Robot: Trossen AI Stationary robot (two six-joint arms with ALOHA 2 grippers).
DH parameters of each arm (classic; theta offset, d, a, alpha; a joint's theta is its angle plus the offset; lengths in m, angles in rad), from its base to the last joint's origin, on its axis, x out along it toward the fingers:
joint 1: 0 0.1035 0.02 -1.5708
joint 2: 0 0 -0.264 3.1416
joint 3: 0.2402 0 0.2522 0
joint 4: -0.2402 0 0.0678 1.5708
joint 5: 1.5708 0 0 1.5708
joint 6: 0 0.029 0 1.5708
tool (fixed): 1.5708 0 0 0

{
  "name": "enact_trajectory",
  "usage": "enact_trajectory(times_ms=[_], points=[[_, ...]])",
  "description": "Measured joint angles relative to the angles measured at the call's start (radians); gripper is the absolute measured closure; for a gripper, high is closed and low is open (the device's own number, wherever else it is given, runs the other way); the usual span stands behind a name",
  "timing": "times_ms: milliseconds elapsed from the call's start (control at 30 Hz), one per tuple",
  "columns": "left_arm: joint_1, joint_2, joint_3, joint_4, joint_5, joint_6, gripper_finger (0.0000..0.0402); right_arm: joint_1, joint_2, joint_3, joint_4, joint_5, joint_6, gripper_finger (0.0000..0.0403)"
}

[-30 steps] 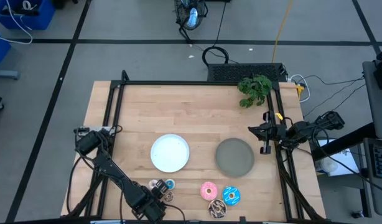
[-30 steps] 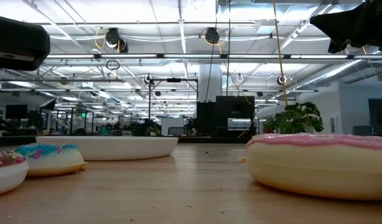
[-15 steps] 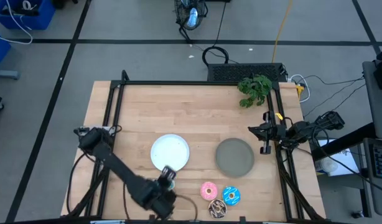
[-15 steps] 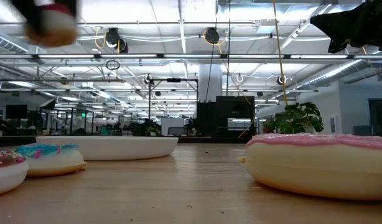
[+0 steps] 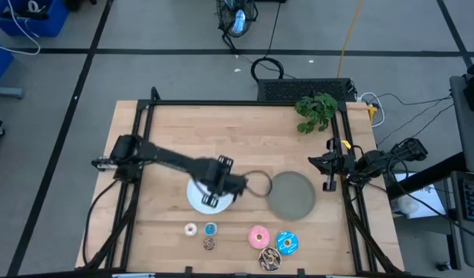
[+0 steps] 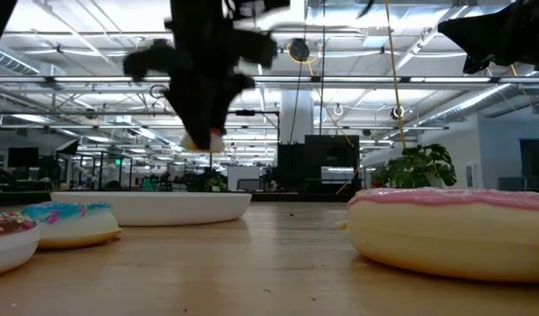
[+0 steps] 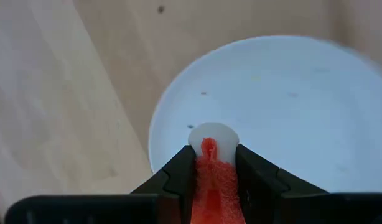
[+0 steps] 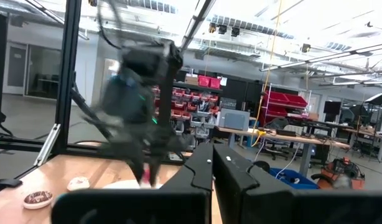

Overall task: Pick & Place donuts
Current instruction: Put the small orange doughnut on the white plate

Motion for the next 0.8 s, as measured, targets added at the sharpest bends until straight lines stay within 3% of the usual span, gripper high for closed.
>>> enact_trajectory(times_ms=[200,400,533,800], points=[[0.083,0.002,-0.129,0.134,0.079,0.05,0.03,0.0,0.0,0.0,0.0,0.0,-0.016,0.0403],[0.071,0.002,-0.165,0.169,0.101,0.093,0.03,0.0,0.0,-0.001,0.002,0.0,-0.041,0.0403],[0.055,0.002,-0.183,0.178,0.056,0.108,0.0296,0.0,0.0,-0.001,0.02,0.0,-0.035,0.0403],[0.071,0.007,-0.191,0.194,0.078,0.006,0.0214,0.0,0.0,-0.001,0.022,-0.001,-0.033,0.0403]])
